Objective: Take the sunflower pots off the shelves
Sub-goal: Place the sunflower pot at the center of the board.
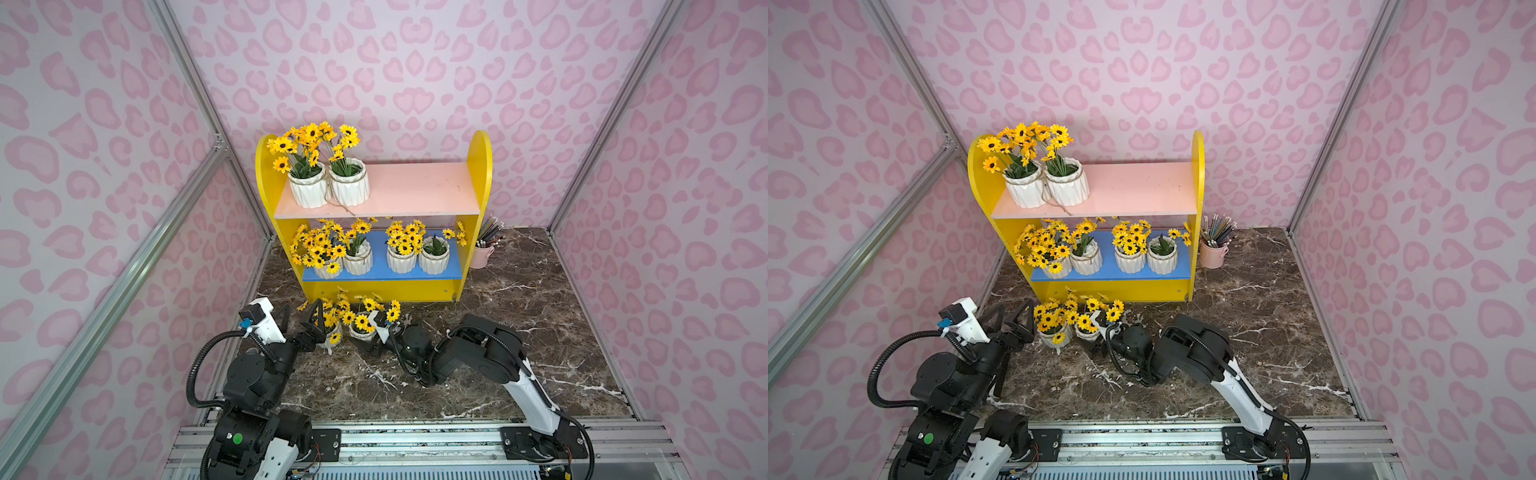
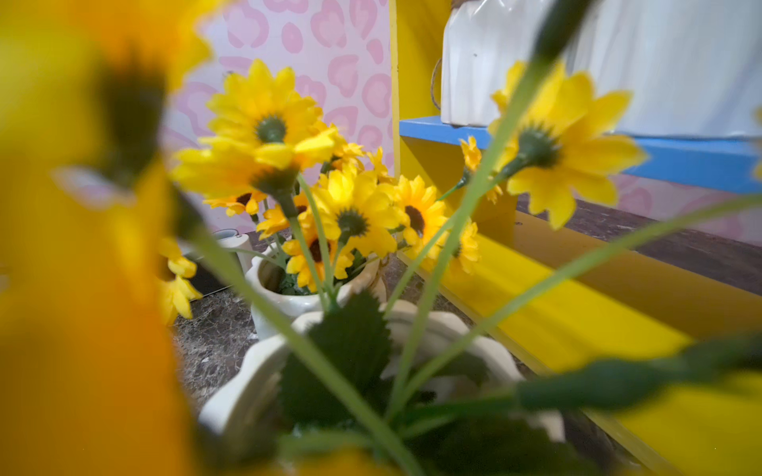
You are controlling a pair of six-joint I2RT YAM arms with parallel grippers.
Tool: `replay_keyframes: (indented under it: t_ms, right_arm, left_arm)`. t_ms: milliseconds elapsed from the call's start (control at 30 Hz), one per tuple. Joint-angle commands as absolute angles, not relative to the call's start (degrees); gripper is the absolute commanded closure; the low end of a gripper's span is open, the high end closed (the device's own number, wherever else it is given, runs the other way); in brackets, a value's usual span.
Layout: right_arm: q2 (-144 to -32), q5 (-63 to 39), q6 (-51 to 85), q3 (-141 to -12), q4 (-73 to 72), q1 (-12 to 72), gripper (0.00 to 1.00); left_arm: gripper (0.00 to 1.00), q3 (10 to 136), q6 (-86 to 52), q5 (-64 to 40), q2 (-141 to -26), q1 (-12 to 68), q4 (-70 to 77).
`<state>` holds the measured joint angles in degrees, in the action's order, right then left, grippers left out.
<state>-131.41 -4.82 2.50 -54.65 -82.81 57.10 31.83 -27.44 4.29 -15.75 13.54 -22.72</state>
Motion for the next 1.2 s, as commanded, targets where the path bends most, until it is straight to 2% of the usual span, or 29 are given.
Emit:
replay_keyframes:
  t_ms: [0,467,700,733,767,800,867,1167]
  right_arm:
    - [-134.04,-5.18,2.47,-56.67,-90.34,57.62,1.0]
    - [-142.48,-3.88,1.2,-59.51,-89.3,57.67,1.0]
    - [-143.14,-3.77,0.1,-61.33,-86.38,57.41,0.98]
    - [-142.78,-4.4,0.13,-61.47,-85.28,57.4,0.81]
    - [-142.24,-4.73,0.29,-61.74,-83.75,57.4,0.54]
    - [-141.62,-4.57,0.45,-61.94,-82.46,57.48,0.31]
    - [-140.44,-3.36,0.25,-62.22,-79.98,57.83,0.01]
    - [-137.78,-4.03,1.02,-60.53,-80.32,58.01,0.01]
  left_arm:
    - [0.04,31.65,-26.89,4.09,-15.91,13.46,-22.37]
    - [0.04,31.53,-27.05,4.39,-16.17,13.34,-22.31]
    - [0.04,31.39,-27.05,4.44,-16.33,13.18,-22.29]
    - [0.04,31.49,-26.98,4.33,-16.37,13.21,-22.32]
    - [0.04,31.54,-26.98,4.24,-16.4,13.18,-22.28]
    - [0.04,31.52,-26.98,4.22,-16.43,13.19,-22.25]
    - [0.04,31.52,-26.98,4.15,-16.46,13.1,-22.25]
    - [0.04,31.55,-26.98,4.22,-16.3,13.13,-22.32]
